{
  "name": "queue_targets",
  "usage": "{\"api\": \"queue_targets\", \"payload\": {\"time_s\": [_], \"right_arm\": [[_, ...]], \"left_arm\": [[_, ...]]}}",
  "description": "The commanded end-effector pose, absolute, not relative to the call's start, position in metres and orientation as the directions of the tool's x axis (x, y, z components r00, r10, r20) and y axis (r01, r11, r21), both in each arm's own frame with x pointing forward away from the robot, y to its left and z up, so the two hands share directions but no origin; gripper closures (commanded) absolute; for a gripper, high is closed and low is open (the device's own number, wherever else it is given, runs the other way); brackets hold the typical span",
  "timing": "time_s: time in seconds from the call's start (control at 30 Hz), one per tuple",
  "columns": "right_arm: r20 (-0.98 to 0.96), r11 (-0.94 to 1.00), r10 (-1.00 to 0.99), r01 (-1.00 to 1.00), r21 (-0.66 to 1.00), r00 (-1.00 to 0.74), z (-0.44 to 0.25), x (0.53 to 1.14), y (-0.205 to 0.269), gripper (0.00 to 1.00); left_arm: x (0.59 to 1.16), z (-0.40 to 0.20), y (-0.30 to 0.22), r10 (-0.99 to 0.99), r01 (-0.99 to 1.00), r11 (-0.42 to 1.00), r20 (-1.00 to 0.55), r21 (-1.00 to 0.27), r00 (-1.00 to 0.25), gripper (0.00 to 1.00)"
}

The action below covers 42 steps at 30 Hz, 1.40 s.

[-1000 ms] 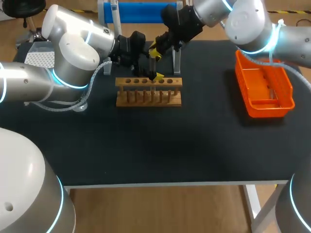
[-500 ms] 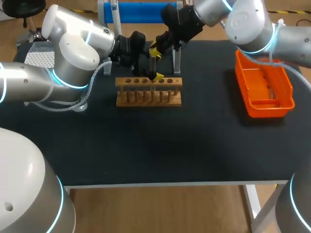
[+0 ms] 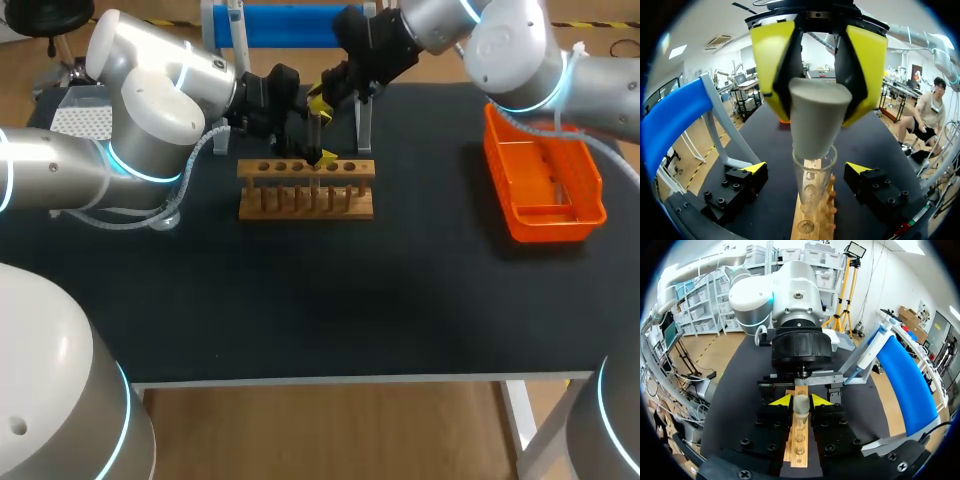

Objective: Invert the test tube, pick up the pipette, mount the tip to pipette, aspirate from beaker and dispense into the tube, eject the tip, return the pipette, and cap with the stopper.

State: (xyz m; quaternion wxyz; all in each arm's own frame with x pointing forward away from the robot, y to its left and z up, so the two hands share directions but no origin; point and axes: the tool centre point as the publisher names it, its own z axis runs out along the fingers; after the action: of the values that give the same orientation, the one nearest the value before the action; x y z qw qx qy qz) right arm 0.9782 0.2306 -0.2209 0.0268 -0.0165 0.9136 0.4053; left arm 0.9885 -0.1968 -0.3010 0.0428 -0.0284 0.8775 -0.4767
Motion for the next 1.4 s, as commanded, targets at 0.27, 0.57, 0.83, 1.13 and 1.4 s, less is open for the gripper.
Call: {"api": "queue_targets", "payload": {"time_s": [0.27, 0.57, 0.83, 1.13, 1.4], "right_arm": [[-0.063, 0.673, -0.01, -0.053, 0.738, -0.998, -0.22, 0.976, 0.23, 1.0], [-0.058, 0.677, -0.01, -0.05, 0.735, -0.998, -0.225, 0.976, 0.231, 1.0], [-0.051, 0.681, -0.009, -0.044, 0.731, -0.999, -0.23, 0.975, 0.231, 1.0], [-0.042, 0.683, -0.007, -0.035, 0.729, -0.999, -0.235, 0.971, 0.228, 1.0], [-0.024, 0.678, -0.01, -0.024, 0.734, -1.0, -0.243, 0.966, 0.223, 0.0]], "left_arm": [[0.99, -0.301, -0.197, -0.087, -0.01, 0.545, -0.045, -0.839, -0.995, 0.0], [0.99, -0.301, -0.197, -0.087, -0.01, 0.545, -0.045, -0.839, -0.995, 0.0], [0.99, -0.301, -0.197, -0.087, -0.01, 0.545, -0.045, -0.839, -0.995, 0.0], [0.99, -0.301, -0.197, -0.087, -0.01, 0.545, -0.045, -0.839, -0.995, 0.0], [0.99, -0.301, -0.197, -0.087, -0.01, 0.545, -0.045, -0.839, -0.995, 0.0]]}}
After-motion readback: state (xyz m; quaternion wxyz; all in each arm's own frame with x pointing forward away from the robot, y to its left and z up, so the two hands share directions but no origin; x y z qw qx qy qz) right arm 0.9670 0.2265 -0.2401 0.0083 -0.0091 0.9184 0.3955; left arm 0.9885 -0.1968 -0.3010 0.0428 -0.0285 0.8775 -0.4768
